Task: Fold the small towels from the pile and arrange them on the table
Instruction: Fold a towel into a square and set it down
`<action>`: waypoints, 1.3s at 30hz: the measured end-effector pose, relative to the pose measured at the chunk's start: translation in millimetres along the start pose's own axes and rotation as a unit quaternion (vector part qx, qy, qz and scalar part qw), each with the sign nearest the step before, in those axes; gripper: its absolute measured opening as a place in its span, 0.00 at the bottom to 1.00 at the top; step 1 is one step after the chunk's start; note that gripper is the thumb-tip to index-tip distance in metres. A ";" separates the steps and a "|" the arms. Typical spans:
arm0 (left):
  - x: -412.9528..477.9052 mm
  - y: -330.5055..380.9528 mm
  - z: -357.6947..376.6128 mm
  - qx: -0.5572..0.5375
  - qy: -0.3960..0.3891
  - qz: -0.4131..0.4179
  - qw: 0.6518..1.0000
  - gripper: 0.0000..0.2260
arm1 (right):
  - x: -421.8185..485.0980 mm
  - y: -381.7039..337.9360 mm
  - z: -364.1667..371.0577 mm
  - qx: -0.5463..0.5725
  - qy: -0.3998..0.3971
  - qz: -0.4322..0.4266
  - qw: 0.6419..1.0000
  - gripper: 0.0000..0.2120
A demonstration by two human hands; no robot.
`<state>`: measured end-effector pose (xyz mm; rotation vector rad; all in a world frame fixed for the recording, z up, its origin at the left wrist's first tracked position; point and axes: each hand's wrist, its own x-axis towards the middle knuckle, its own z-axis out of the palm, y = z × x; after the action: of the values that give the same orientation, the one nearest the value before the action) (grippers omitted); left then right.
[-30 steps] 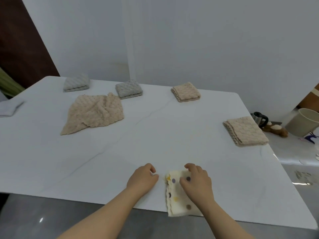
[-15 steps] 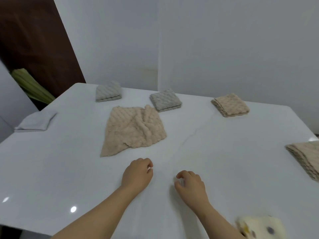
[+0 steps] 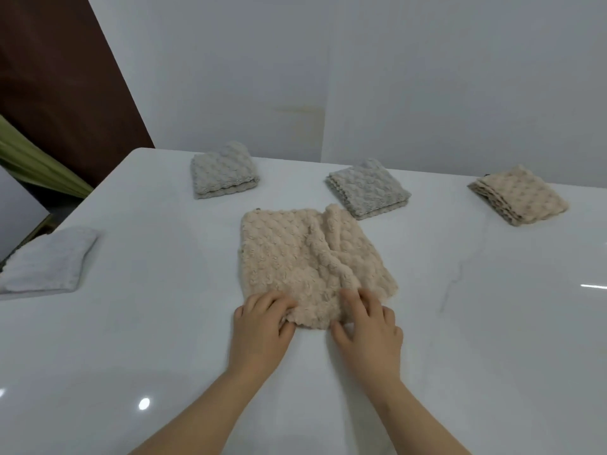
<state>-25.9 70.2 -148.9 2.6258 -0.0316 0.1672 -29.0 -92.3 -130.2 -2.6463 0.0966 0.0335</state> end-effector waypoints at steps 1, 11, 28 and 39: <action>2.9 -5.5 2.1 -0.022 0.008 -0.001 1.000 0.16 | 4.4 -1.5 6.4 -0.003 0.020 -0.005 1.000 0.18; -5.0 -13.6 5.5 -0.221 0.133 -0.034 0.966 0.09 | 9.0 4.3 43.1 -0.018 0.155 -0.131 0.979 0.15; -109.9 -13.8 -2.5 -0.042 0.214 0.000 0.976 0.19 | -102.3 32.2 25.6 0.207 0.341 -0.129 0.908 0.13; -56.6 79.6 -87.9 -0.422 0.027 0.064 0.904 0.17 | -67.6 -14.3 -40.3 0.320 0.011 -0.148 0.936 0.22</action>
<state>-96.2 43.2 -41.2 1.7486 -0.2096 0.2135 -95.2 -94.6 -85.2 -1.9822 -0.2467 -0.1103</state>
